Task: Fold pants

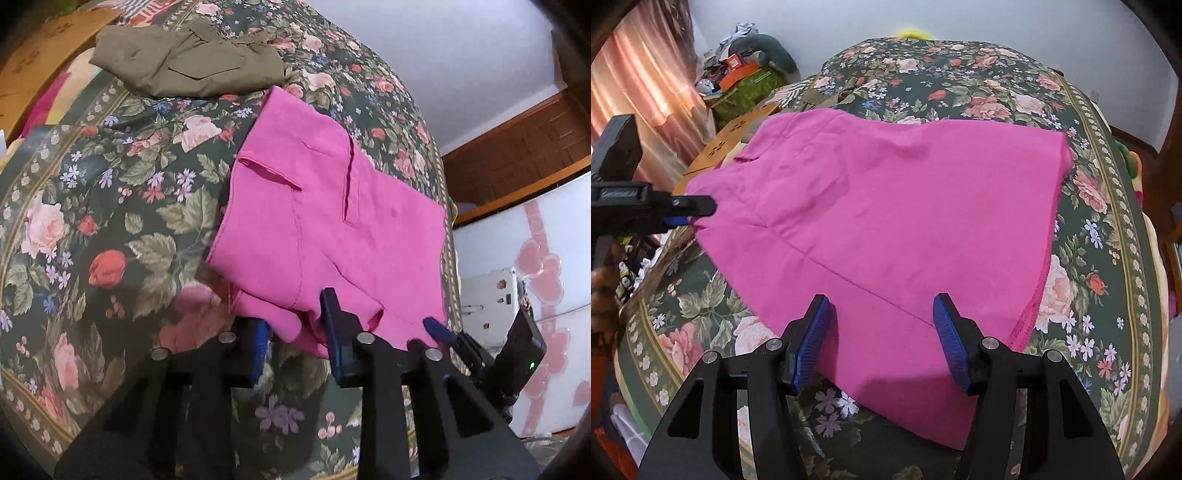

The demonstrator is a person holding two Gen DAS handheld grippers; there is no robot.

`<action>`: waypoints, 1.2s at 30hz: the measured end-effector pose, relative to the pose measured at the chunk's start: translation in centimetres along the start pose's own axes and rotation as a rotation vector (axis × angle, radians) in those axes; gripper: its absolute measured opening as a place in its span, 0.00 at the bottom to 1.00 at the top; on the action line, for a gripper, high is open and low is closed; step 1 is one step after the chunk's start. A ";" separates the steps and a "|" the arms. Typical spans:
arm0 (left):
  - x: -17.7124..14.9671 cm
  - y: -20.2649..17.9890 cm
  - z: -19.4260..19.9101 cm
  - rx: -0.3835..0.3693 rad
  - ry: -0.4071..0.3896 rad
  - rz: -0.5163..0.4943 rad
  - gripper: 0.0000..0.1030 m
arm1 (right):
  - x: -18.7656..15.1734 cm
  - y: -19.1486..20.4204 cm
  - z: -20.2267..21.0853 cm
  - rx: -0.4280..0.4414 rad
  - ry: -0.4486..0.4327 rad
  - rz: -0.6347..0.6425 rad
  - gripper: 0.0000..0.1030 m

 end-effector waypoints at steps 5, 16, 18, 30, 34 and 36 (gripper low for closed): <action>0.4 -1.0 0.5 0.076 -0.066 -0.075 0.13 | 0.3 0.1 -0.1 -0.005 0.017 0.003 0.52; -1.2 -1.8 8.0 0.495 -0.386 -0.401 0.10 | 3.6 4.3 -0.2 0.061 0.006 -0.005 0.52; -1.5 -2.0 9.5 0.540 -0.436 -0.454 0.10 | 3.0 5.6 -1.5 0.071 0.044 0.026 0.52; -3.2 -12.7 9.4 0.423 -0.510 -0.761 0.10 | 0.6 3.5 1.3 0.037 0.021 -0.038 0.52; -4.2 -16.5 7.4 0.320 -0.450 -0.827 0.10 | -1.3 1.3 3.0 0.005 0.008 -0.082 0.53; -4.6 -18.0 5.9 0.267 -0.390 -0.847 0.10 | -2.3 0.0 3.2 0.000 0.012 -0.123 0.53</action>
Point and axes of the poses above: each gripper's, at about its wrist camera, not at the fingertips, and z roughly against the way its jaws point, y to its left, x to its top, the point moved 5 cm from there along -z, roughly the way its jaws point, and after that the axes turned 1 degree about z, right-handed, at the moved point
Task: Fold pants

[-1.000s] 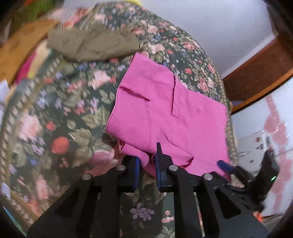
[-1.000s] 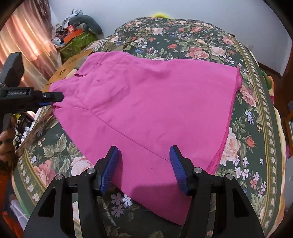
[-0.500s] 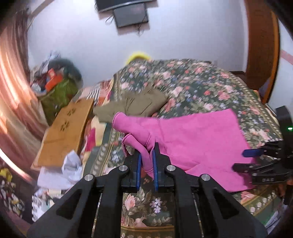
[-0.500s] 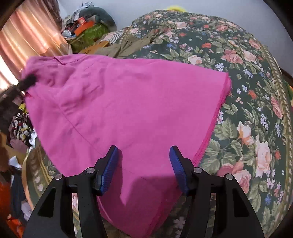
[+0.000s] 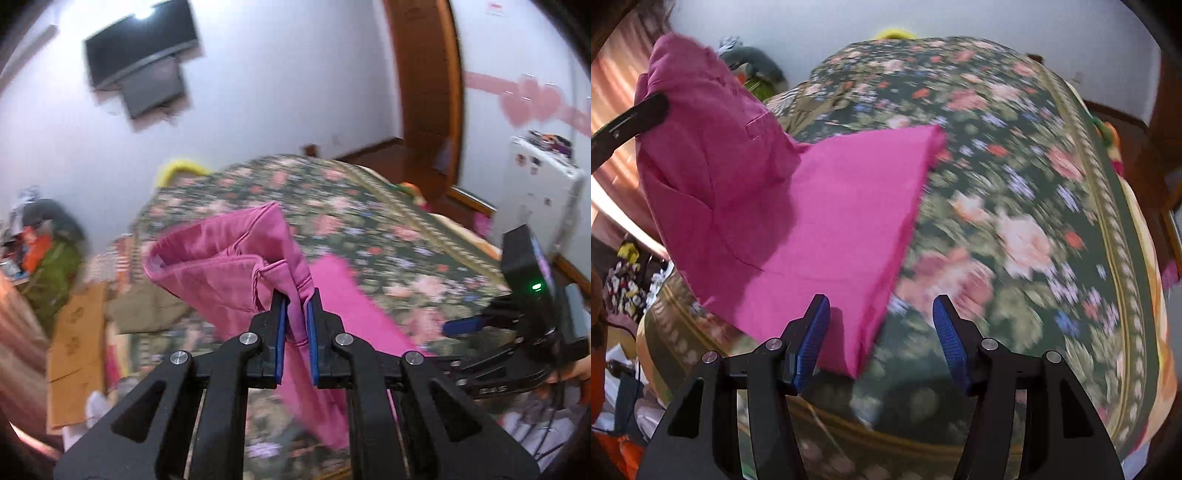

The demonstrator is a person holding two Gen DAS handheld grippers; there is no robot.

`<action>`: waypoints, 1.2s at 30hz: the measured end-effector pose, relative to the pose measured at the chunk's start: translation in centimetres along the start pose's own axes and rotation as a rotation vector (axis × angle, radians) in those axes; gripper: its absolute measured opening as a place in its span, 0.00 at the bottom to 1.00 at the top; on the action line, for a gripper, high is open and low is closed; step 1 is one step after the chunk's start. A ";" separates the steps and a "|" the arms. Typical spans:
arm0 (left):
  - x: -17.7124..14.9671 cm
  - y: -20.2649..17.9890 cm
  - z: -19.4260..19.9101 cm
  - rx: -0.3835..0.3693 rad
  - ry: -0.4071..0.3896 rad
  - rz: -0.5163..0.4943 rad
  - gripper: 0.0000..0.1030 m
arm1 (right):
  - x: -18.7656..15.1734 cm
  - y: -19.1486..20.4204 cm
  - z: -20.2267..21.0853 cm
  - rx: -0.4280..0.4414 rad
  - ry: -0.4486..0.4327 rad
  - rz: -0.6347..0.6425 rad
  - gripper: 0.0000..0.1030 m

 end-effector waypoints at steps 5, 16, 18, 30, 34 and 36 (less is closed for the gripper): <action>-0.5 -2.6 -3.3 -0.162 0.129 0.037 0.09 | -1.1 -1.5 0.5 -0.011 -0.015 -0.044 0.53; -4.2 -3.9 -6.4 -0.312 0.328 0.127 0.10 | -1.3 -2.4 1.8 -0.005 -0.049 -0.073 0.53; -4.0 -3.9 -6.1 -0.320 0.336 0.116 0.21 | -1.1 -2.3 1.9 -0.004 -0.055 -0.070 0.53; -4.5 3.2 -5.7 -0.153 0.282 0.168 0.68 | 0.4 0.7 3.7 0.012 -0.118 -0.010 0.53; -8.4 4.5 -7.4 -0.143 0.378 0.189 0.68 | 1.5 1.9 3.6 0.026 -0.149 -0.002 0.64; -9.8 4.7 -7.9 -0.178 0.416 0.198 0.68 | 1.8 2.4 3.0 0.015 -0.162 0.003 0.64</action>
Point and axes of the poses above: each gripper's, at about its wrist camera, not at the fingertips, and z roughly against the way its jaws point, y to its left, x to its top, the point moved 5 cm from there along -z, roughly the way its jaws point, and after that the axes turned 1 degree about z, right-handed, at the moved point
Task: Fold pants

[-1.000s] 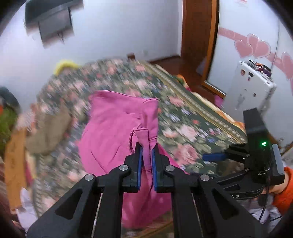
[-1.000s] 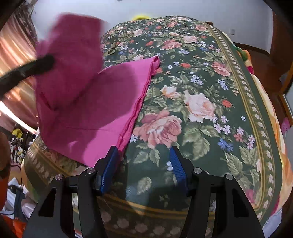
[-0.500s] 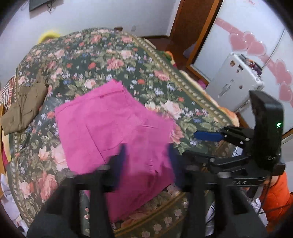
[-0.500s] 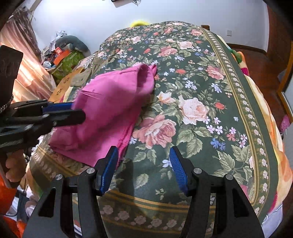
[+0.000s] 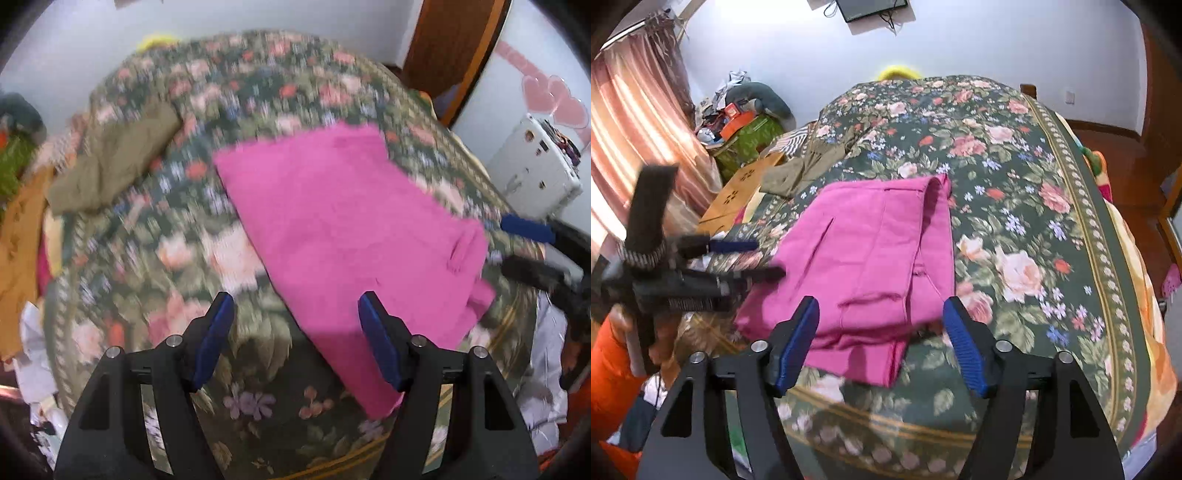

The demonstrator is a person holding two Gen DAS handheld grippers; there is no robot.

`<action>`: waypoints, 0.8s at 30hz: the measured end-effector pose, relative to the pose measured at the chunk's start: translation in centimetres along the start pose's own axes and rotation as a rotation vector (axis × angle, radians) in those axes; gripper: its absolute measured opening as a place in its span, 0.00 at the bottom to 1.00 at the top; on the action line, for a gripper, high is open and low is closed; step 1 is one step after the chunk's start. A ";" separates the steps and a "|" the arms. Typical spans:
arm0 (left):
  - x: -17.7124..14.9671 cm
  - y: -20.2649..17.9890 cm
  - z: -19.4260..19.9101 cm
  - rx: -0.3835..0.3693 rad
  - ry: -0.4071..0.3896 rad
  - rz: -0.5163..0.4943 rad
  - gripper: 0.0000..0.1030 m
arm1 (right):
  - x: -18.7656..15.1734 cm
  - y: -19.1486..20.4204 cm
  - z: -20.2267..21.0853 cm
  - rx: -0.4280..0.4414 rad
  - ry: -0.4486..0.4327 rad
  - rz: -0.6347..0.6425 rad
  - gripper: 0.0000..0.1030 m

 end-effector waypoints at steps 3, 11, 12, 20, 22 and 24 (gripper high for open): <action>0.6 1.2 0.2 -0.033 0.005 0.024 0.74 | -0.3 0.1 -1.9 -0.003 0.039 -0.007 0.64; 8.2 4.6 0.3 0.118 -0.096 0.007 0.74 | -2.0 -1.2 -3.9 0.019 0.105 -0.004 0.64; 9.3 5.1 -0.5 0.127 -0.088 0.006 0.74 | -2.0 -1.1 -3.8 0.023 0.108 0.006 0.64; 14.8 5.8 -7.7 0.107 0.054 -0.057 0.74 | -1.4 -2.0 -4.7 0.033 0.137 0.082 0.63; 14.5 6.2 -9.3 0.171 0.086 -0.104 0.74 | -0.7 -2.6 -5.2 0.031 0.153 0.123 0.63; 13.7 6.8 -10.0 0.203 0.085 -0.135 0.79 | -0.1 -3.4 -5.9 0.014 0.169 0.152 0.68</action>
Point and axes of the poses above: each gripper's, at about its wrist camera, not at the fingertips, and z roughly against the way its jaws point, y to its left, x to its top, the point moved 5 cm from there along -z, roughly the way its jaws point, and after that the axes turned 1 degree about z, right-handed, at the moved point
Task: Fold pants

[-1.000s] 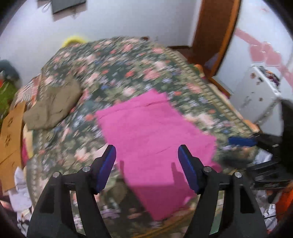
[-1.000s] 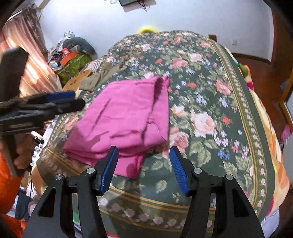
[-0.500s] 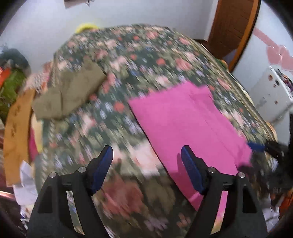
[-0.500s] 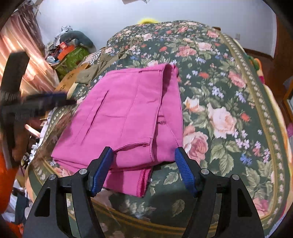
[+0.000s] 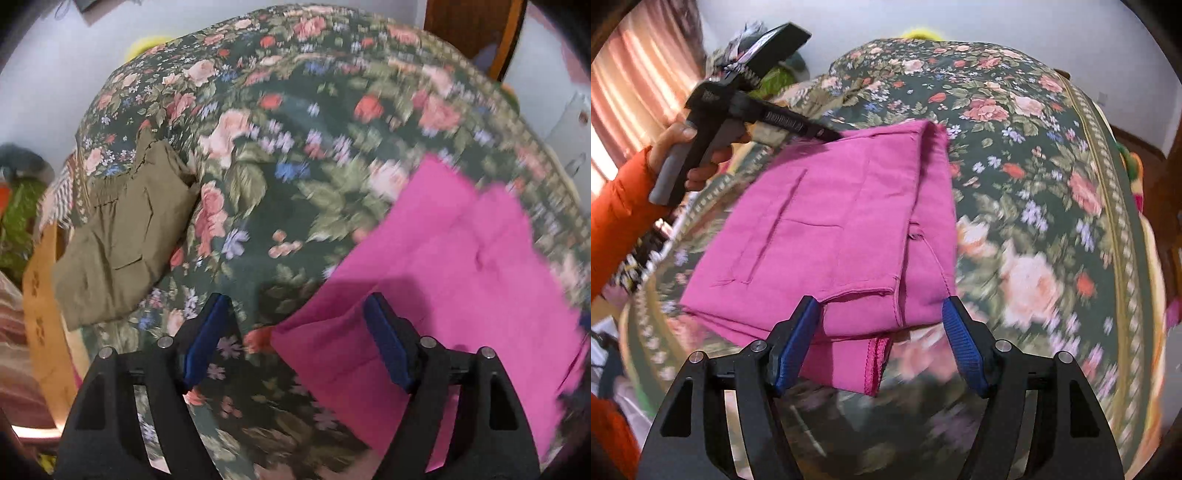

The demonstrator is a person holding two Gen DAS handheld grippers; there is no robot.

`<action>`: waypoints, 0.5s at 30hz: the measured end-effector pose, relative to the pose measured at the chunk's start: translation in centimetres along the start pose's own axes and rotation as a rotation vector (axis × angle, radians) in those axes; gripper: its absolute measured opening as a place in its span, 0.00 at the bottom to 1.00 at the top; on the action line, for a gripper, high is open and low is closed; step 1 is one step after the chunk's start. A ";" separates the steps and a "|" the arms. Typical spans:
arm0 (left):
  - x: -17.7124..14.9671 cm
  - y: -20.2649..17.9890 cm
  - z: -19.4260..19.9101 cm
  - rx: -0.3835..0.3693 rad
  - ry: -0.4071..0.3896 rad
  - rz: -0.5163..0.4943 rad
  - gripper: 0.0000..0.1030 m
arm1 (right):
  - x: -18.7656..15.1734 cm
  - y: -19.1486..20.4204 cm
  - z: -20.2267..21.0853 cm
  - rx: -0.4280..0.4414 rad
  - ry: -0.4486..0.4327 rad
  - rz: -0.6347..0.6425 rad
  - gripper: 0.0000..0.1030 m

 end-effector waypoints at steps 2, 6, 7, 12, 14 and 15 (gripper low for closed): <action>-0.8 0.9 0.1 0.017 -0.034 0.011 0.86 | 0.6 -1.3 -0.7 0.003 0.020 0.013 0.72; -2.9 3.0 0.6 -0.007 -0.041 0.069 0.86 | 2.4 -3.7 -1.7 -0.001 0.027 0.031 0.71; -3.5 3.4 0.8 -0.014 -0.039 0.080 0.86 | 2.9 -4.2 -1.9 -0.005 0.025 0.031 0.71; -7.8 4.8 2.3 -0.096 -0.030 0.208 0.86 | 5.6 -6.8 -3.1 -0.060 -0.004 0.026 0.71; -9.2 4.6 3.0 -0.140 -0.028 0.261 0.86 | 6.5 -7.8 -3.5 -0.092 -0.015 0.001 0.71; -9.7 4.1 3.4 -0.161 -0.030 0.268 0.86 | 7.0 -8.1 -3.8 -0.108 -0.021 -0.011 0.71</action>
Point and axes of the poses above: each gripper's, at about its wrist camera, not at the fingertips, and z roughly against the way its jaws point, y to its left, x to its top, the point moved 5 cm from there along -z, roughly the way its jaws point, and after that the axes turned 1 degree about z, right-handed, at the moved point
